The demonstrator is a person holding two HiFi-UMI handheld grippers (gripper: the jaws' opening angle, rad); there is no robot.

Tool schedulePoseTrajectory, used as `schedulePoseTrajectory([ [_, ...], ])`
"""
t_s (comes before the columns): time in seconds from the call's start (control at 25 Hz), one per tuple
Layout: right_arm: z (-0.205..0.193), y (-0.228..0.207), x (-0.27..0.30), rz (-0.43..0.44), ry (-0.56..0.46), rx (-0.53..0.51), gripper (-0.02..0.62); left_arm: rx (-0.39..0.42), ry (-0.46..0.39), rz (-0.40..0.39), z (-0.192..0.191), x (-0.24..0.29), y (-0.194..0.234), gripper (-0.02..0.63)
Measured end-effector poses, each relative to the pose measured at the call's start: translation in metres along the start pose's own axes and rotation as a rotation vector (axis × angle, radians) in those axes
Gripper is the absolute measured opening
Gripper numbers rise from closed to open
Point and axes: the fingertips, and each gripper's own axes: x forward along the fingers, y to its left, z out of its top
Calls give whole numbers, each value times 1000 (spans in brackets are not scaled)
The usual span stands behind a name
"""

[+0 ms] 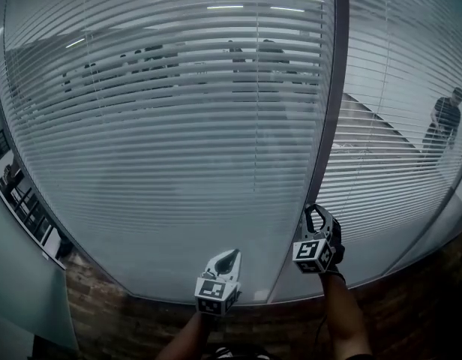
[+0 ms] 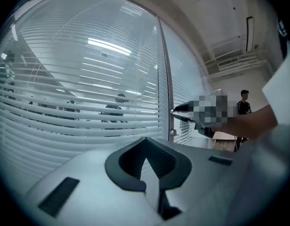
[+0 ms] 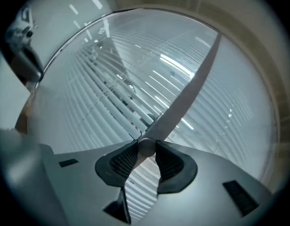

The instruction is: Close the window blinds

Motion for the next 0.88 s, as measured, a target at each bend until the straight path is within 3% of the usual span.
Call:
schedulePoseTrajectory([
  [0.24,0,3,0,-59,22,-398,121,-3,4,1,0,-2,0,-5],
  [0.56,-5,8,3,-25,34,-794,121,-12,15,0,-7,-1,-4,-5],
  [0.68,-6,9,3,-8,27,-843,121,-14,15,2,-7,-2,-4,-5],
  [0.88,-5,9,3,-41,48,-768,123,-18,14,2,-3,-4,-5,-5],
])
